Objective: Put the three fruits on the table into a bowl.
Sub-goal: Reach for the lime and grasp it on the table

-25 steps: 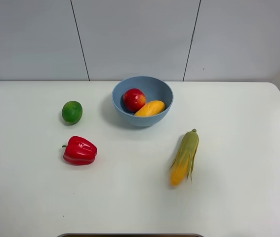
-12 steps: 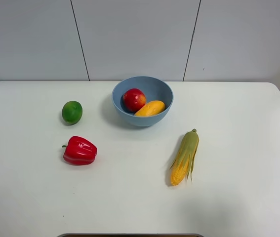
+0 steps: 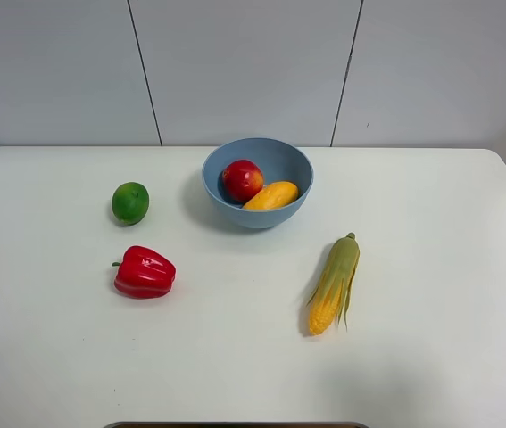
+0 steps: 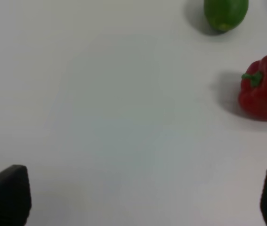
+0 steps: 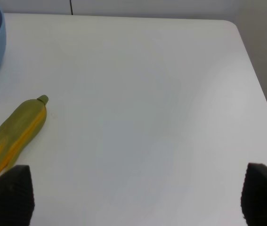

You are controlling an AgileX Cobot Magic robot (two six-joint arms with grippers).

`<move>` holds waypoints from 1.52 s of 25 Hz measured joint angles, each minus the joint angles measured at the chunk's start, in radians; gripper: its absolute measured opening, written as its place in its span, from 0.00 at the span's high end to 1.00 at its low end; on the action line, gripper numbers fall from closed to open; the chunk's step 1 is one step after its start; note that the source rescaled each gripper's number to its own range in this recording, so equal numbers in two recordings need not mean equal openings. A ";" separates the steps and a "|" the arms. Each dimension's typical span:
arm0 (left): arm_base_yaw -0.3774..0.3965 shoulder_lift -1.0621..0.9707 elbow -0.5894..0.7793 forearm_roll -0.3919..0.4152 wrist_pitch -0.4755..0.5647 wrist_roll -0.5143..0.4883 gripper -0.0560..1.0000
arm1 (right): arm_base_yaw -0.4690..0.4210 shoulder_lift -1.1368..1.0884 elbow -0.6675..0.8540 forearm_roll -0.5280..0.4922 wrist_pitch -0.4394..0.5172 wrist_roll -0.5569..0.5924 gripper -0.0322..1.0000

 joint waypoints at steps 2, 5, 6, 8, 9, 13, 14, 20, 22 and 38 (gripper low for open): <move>0.000 0.000 0.000 0.000 0.000 0.000 0.00 | 0.000 0.000 0.000 0.000 0.000 0.000 0.20; 0.000 0.000 0.000 0.000 0.000 0.000 0.00 | 0.000 0.000 0.000 0.000 0.000 0.000 0.20; 0.000 0.000 0.000 0.000 0.000 0.000 0.00 | 0.000 0.000 0.000 0.000 0.000 0.000 0.20; 0.000 0.000 0.000 0.000 0.000 0.000 0.00 | 0.000 0.000 0.000 0.000 0.000 0.000 0.20; 0.000 0.000 0.000 0.000 0.000 0.000 0.00 | 0.000 0.000 0.000 0.000 0.000 0.000 0.20; 0.000 0.000 0.000 0.000 0.000 0.000 0.00 | 0.000 0.000 0.000 0.000 0.000 0.000 0.20; 0.000 0.000 0.000 0.000 0.000 0.000 0.00 | 0.000 0.000 0.000 0.000 0.000 0.000 0.20; 0.000 0.000 0.000 0.000 0.000 0.000 0.00 | 0.000 0.000 0.000 0.000 0.000 0.000 0.20; 0.000 0.000 0.000 0.000 0.000 0.000 0.00 | 0.000 0.000 0.000 0.000 0.000 0.000 0.20; 0.000 0.000 0.000 0.001 0.000 0.000 0.00 | 0.000 0.000 0.000 0.000 0.000 0.000 0.20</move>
